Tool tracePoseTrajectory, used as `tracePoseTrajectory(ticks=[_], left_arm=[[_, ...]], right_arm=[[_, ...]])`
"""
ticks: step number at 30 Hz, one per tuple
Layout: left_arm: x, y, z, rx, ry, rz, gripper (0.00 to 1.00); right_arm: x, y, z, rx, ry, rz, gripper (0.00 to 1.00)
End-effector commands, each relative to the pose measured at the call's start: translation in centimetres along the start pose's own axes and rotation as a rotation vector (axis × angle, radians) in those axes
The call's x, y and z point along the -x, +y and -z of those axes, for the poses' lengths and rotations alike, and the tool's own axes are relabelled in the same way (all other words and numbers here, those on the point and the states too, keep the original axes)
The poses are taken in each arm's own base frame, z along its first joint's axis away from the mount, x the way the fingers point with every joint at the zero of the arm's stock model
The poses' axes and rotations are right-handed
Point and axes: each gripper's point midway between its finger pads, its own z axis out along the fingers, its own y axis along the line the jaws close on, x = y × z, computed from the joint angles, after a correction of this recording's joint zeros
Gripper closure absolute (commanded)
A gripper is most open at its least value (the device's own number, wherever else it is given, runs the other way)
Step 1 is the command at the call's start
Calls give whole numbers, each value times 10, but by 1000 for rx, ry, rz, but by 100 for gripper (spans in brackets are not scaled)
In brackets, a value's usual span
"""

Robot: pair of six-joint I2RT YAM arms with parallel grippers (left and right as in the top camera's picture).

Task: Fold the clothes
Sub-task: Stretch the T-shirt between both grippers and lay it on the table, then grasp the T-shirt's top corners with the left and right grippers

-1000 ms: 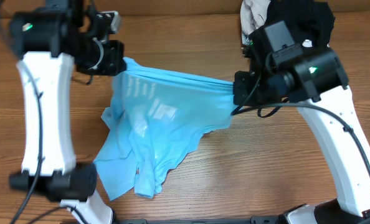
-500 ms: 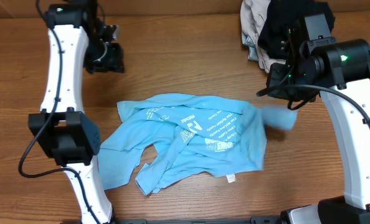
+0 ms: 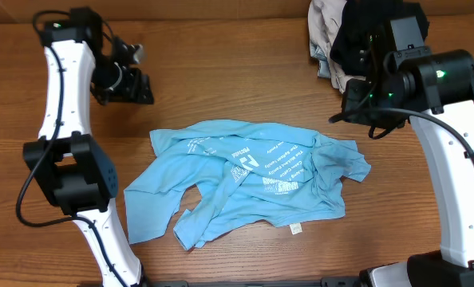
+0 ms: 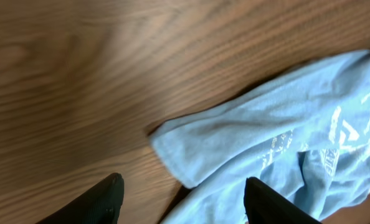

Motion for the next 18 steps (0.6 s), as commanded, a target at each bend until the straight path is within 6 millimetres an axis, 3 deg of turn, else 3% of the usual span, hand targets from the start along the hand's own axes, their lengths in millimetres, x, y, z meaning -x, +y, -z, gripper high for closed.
tracePoseTrajectory(ticks=[1,6,12,18], left_arm=[[-9,-16,-24,-79,27,-44,36],[-17,-12,-58,-75,51,-54,36],[-20,4,-83,-12,48,-66,23],[-25,13,-100,10,43,-69,22]], right_arm=[[3,-1,-10,-20,17,14,53],[0,7,-12,23,41,18,41],[-3,13,-12,59,55,17,37],[-4,16,-12,75,61,16,36]])
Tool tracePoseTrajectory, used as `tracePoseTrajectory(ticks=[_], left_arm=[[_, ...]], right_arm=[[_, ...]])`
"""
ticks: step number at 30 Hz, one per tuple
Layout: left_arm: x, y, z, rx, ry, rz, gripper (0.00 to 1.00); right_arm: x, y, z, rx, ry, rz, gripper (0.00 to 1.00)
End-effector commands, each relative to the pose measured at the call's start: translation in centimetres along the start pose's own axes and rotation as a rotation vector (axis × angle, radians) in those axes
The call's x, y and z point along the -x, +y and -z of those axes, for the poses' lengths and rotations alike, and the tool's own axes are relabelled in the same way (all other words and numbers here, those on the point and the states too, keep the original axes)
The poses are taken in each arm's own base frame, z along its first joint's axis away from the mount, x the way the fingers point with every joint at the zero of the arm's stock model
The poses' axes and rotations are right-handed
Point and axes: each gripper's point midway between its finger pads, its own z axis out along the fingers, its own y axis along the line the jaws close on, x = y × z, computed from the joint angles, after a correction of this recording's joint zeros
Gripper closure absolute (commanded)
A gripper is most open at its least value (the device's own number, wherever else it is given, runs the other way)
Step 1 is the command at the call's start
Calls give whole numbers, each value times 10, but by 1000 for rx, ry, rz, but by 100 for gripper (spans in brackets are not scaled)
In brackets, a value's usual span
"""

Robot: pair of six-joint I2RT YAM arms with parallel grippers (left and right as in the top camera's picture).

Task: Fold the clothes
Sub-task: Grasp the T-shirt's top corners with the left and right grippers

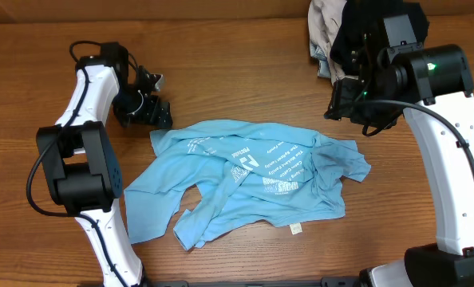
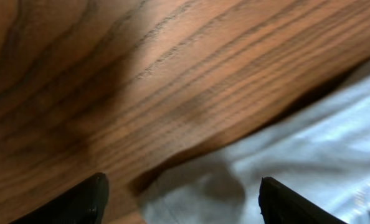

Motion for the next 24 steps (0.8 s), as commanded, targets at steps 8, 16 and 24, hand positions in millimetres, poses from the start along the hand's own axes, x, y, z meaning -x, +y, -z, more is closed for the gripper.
tracePoseTrajectory(ticks=[8,16,24], left_arm=[[-17,3,-22,10,23,-8,37],[-26,4,-34,5,37,36,67],[-37,2,-39,-3,69,101,96]], right_arm=[[-2,4,0,18,5,6,36],[-2,4,0,18,5,6,36],[-1,4,0,20,1,6,36]])
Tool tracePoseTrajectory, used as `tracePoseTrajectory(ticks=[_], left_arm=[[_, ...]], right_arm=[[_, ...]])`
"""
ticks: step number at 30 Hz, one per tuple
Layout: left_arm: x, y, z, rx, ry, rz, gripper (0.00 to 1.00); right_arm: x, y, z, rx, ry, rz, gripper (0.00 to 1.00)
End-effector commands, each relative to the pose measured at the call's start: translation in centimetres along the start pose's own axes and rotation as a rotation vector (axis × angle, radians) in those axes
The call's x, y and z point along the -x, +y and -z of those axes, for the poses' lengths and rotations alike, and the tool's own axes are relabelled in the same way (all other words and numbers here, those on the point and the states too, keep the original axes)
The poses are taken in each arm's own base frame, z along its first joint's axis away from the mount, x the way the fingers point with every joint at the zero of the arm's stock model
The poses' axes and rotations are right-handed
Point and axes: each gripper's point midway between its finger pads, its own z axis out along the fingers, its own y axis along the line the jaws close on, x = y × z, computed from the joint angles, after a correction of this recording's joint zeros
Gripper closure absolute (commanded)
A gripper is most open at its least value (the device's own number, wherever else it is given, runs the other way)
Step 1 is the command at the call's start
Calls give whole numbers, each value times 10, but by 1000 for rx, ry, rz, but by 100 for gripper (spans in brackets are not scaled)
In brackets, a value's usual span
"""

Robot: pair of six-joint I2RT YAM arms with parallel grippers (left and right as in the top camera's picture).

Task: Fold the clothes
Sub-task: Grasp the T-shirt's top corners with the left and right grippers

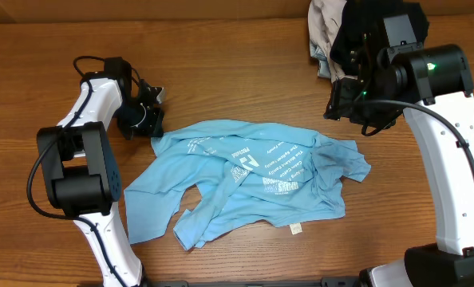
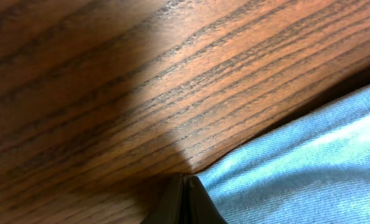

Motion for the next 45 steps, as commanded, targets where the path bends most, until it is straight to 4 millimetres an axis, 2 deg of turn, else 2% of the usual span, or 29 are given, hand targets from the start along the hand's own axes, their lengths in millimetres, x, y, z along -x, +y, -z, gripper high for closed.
tracePoseTrajectory(ticks=[1,4,7,10,15,17,19,22,24,28,30,33,36,45], left_arm=[[-13,2,-13,5,43,70,96],[-2,6,-5,14,10,109,96],[17,10,20,25,-40,138,96],[44,10,60,45,-111,127,96],[80,7,141,133,-246,91,96],[87,6,175,188,-295,81,96],[90,4,200,227,-331,74,96],[90,-1,232,269,-375,67,96],[88,-5,246,283,-392,64,96],[82,-3,261,328,-401,70,96],[80,-1,264,349,-397,75,96],[77,-2,263,348,-386,79,96],[75,-2,262,343,-379,93,96],[76,-2,263,342,-388,109,96]], right_arm=[[0,2,0,7,-2,6,36],[0,2,0,8,-3,7,36],[1,2,0,9,-6,7,36],[3,5,0,21,-15,8,36],[3,4,-11,17,-5,7,36],[1,2,-19,12,9,5,36],[0,1,-28,8,20,4,36],[-2,1,-44,16,32,4,35],[-2,2,-56,29,38,3,36],[-1,0,-86,38,33,5,36],[-1,-2,-109,43,19,7,35],[3,-8,-140,40,-25,10,35],[11,-21,-172,-14,-90,7,35],[35,-50,-247,-100,-132,-23,35]])
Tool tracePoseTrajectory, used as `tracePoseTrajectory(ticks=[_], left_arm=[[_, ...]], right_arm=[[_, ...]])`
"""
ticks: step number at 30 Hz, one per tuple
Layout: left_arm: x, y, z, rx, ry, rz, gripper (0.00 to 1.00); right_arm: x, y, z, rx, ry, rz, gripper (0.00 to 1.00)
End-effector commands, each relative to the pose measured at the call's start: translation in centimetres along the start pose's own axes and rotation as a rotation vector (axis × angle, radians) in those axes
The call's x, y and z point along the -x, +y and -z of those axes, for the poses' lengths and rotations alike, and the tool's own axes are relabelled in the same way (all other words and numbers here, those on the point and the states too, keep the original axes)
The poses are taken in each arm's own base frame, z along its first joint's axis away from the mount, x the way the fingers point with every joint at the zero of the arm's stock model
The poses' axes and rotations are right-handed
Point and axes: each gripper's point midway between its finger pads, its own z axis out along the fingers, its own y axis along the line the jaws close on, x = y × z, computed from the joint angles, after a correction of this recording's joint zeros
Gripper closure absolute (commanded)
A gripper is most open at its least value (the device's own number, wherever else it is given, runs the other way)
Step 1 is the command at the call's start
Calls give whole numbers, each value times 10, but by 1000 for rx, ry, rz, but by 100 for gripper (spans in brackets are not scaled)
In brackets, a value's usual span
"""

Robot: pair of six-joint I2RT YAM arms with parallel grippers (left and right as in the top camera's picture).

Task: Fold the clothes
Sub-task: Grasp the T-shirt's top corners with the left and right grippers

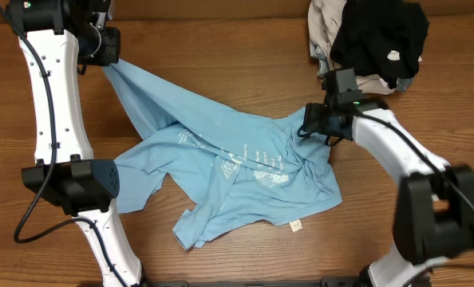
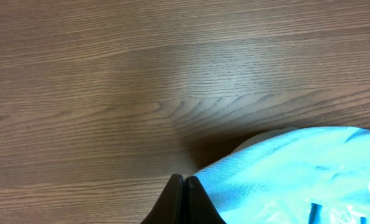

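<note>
A light blue T-shirt (image 1: 221,151) with white print lies crumpled across the middle of the table. One corner of it is stretched up toward the far left, where my left gripper (image 1: 107,56) is shut on it. In the left wrist view the closed fingertips (image 2: 183,186) pinch the shirt's edge (image 2: 284,174) above the wood. My right gripper (image 1: 311,123) sits low at the shirt's right edge, touching the bunched fabric. Whether it is open or shut does not show from above.
A pile of other clothes (image 1: 369,36), black and beige, lies at the far right corner, just behind the right arm. The wooden table (image 1: 221,48) shows bare at the back and along the front edge.
My left gripper, shut on the shirt's corner, has moved from the table up to the far left, stretching the fabric out. The right gripper was high near the pile and is now low at the shirt's right edge.
First my left gripper was open, away from the shirt at the far left. Then it stood open at the shirt's upper left corner, then shut on it. Now that corner is drawn far left, the shirt has shifted left, and the right gripper is at its right edge.
</note>
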Motion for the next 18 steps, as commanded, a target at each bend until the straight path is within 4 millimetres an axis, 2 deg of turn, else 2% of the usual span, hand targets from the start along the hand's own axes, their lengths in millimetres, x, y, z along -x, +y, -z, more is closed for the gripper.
tracePoseTrajectory(ticks=[1,4,9,12,14,18], left_arm=[[6,5,14,22,-45,19,96],[6,6,14,32,-43,20,96],[6,9,15,48,-45,33,96],[8,9,15,48,-49,44,96],[8,10,15,49,-53,57,96],[9,10,15,49,-57,64,96]], right_arm=[[0,-21,-23,-57,6,-26,35],[5,-34,-37,-67,0,-58,35],[18,-54,-38,-69,-33,-110,36],[22,-54,-39,-43,-45,-122,43],[24,-51,-41,-22,-48,-118,49],[24,-40,-48,36,-42,-110,55]])
